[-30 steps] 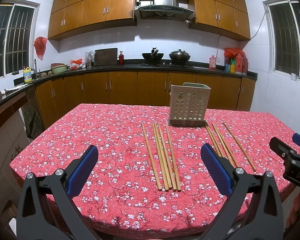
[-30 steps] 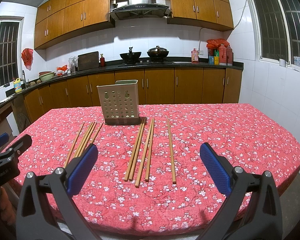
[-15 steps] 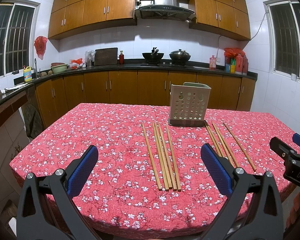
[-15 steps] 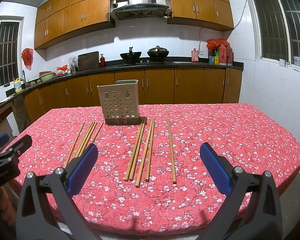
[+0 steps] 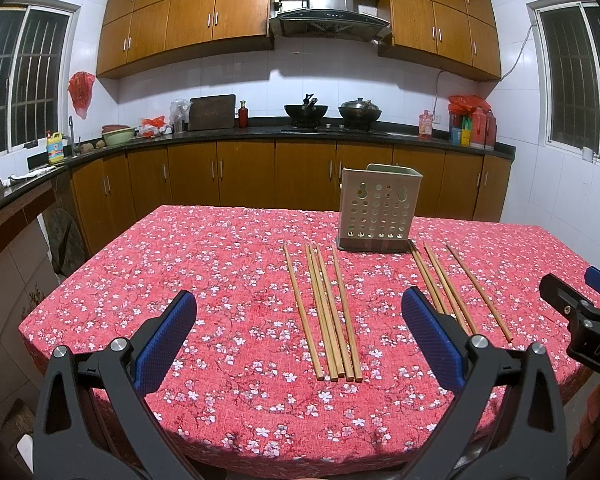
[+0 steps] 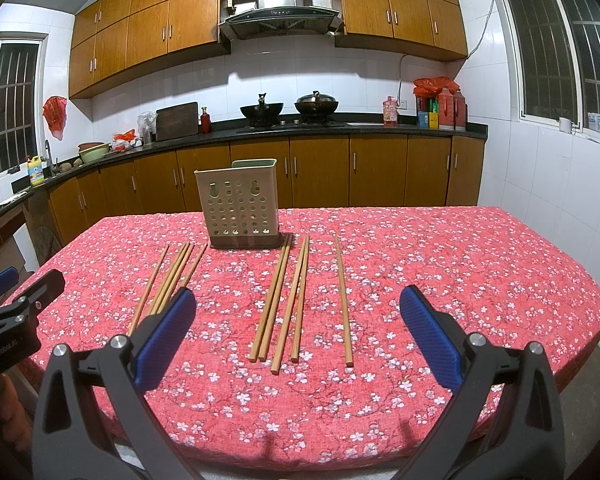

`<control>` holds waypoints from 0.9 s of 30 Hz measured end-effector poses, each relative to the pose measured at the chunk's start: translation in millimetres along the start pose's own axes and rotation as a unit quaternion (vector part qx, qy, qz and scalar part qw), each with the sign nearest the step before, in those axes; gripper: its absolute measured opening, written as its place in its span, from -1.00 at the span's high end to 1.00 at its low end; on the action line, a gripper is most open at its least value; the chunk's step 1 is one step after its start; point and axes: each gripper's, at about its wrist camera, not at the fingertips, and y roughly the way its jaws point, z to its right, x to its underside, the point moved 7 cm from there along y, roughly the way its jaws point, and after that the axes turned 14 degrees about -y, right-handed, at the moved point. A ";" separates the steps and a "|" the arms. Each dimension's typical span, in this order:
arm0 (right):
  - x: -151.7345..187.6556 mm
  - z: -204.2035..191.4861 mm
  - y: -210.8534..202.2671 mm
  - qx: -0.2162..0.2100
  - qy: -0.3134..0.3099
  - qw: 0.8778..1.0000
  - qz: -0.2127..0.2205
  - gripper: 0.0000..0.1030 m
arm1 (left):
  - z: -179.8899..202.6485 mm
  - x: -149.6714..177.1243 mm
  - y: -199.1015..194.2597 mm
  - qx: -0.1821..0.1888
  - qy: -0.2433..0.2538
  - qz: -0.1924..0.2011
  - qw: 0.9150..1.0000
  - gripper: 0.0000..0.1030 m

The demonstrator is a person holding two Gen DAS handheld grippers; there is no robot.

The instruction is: Organize utensils

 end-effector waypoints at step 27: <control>32.1 42.7 65.3 -0.006 0.088 0.989 -0.116 -0.93 | -37.4 16.8 54.0 -0.045 -0.053 -0.111 0.991 -0.97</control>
